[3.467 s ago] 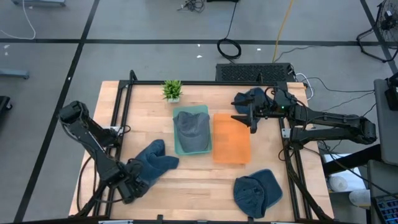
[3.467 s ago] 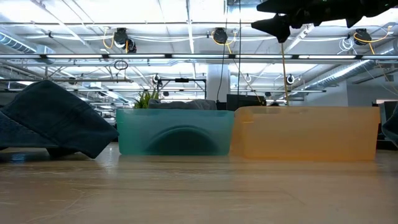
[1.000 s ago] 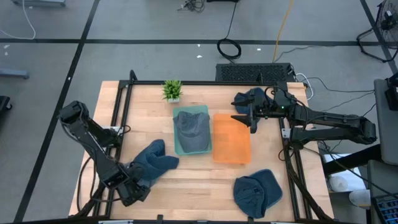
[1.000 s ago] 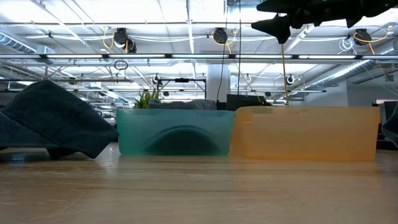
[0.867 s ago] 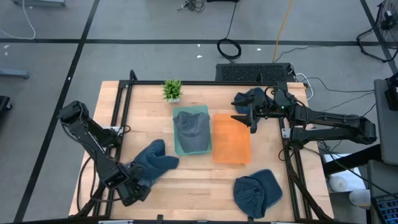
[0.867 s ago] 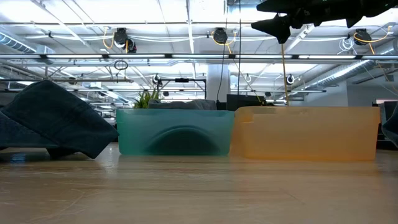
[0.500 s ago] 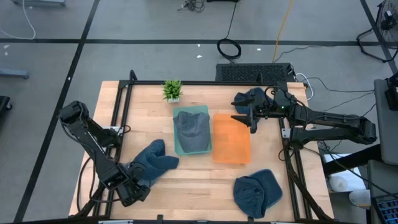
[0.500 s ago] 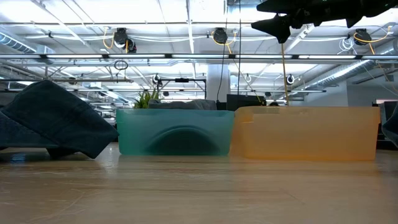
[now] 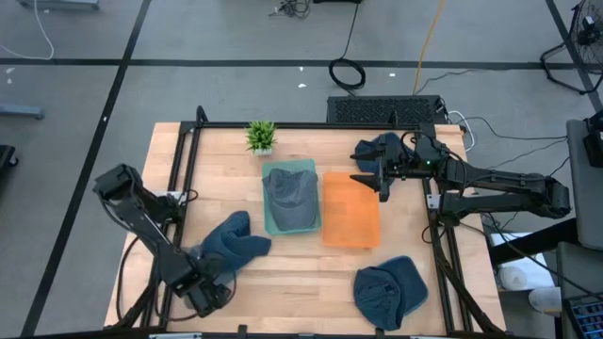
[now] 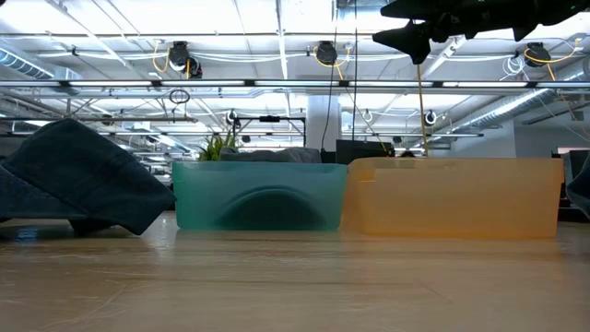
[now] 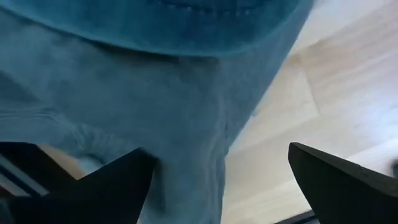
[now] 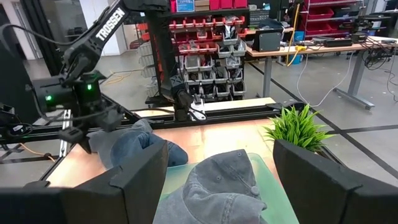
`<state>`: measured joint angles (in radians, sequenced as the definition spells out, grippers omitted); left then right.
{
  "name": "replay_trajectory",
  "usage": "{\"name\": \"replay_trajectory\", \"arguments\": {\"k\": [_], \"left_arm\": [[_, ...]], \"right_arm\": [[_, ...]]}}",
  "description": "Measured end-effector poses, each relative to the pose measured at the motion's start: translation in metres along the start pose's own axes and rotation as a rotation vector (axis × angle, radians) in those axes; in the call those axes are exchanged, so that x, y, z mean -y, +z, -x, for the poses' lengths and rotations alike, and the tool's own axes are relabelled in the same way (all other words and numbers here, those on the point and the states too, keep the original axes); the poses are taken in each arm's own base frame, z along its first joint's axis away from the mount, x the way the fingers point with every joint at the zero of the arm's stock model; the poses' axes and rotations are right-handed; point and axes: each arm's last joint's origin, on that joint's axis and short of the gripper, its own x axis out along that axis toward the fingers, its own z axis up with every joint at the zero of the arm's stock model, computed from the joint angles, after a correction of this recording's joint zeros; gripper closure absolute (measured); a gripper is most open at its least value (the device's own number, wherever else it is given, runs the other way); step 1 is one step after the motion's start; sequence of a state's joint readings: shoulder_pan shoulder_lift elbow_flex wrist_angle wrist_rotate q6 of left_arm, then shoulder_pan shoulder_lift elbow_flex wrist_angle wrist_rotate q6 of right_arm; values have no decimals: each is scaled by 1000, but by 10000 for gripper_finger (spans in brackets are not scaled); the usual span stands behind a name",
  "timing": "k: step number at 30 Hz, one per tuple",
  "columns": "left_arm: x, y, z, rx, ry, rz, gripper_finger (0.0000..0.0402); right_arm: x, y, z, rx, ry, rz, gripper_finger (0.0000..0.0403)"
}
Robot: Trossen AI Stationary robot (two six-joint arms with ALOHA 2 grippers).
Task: Pick & Place hat
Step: Put the gray cap into the green bin
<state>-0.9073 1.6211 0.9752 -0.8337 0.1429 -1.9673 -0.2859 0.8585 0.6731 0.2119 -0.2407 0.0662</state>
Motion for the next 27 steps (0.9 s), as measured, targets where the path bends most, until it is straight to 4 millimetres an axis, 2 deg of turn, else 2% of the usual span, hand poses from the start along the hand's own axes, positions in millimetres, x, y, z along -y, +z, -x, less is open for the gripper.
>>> {"name": "replay_trajectory", "arguments": {"k": [4,7,10,15,22,27], "left_arm": [[5,0,-10,-38,24,-20,24],[5,-1,-11,-47,22,-19,44],[5,-1,-8,-58,15,-6,95],[4,-3,-7,-143,43,-1,201],[6,-7,-2,-281,37,-40,375],[4,-6,19,-294,-22,-59,391]], "right_arm": [[0,0,0,0,0,0,124],[0,0,0,0,0,0,124],[0,0,0,0,1,2,124],[0,0,0,0,1,0,124],[0,0,0,0,1,-71,124],[0,0,0,0,1,-86,124]]}}
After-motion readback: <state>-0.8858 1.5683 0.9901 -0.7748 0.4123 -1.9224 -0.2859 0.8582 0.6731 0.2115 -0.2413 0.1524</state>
